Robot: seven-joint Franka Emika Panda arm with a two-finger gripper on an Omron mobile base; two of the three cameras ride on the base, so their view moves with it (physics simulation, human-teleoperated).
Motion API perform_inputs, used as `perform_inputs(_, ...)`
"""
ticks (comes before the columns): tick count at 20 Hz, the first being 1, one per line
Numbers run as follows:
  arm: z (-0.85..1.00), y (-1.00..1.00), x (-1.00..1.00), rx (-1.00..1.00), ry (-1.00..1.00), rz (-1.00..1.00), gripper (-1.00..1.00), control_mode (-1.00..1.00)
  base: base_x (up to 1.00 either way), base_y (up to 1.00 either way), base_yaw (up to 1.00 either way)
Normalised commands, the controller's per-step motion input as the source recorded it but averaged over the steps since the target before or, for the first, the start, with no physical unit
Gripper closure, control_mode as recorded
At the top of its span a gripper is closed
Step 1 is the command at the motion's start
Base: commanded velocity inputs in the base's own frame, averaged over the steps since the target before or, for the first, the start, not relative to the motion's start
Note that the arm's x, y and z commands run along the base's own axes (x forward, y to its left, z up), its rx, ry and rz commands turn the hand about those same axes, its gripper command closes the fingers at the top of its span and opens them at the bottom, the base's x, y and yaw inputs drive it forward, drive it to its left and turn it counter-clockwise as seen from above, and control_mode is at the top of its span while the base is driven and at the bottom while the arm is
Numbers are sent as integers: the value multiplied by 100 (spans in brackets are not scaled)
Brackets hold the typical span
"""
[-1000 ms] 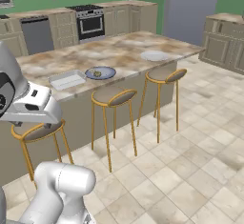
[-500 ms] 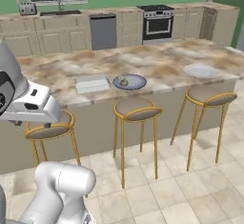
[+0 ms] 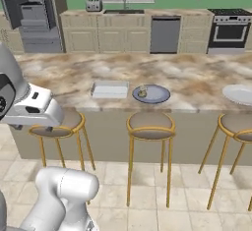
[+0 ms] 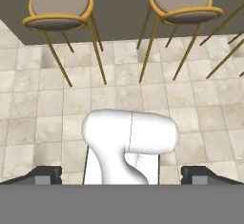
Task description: Place two dumplings into each of the tupperware containers and then place the containers in the fridge.
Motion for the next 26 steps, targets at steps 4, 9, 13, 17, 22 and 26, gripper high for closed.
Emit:
perform_inputs(4, 0, 0, 0, 0, 0, 0, -100, 100, 30, -72, 26)
perform_inputs(9, 0, 0, 0, 0, 0, 0, -100, 100, 68, -25, 10)
perform_inputs(13, 0, 0, 0, 0, 0, 0, -100, 100, 58, -29, 14)
perform_inputs(17, 0, 0, 0, 0, 0, 0, -100, 100, 31, -39, 13)
perform_inputs(22, 0, 0, 0, 0, 0, 0, -100, 100, 39, -45, 7)
perform_inputs(26, 0, 0, 0, 0, 0, 0, -100, 100, 57, -35, 2)
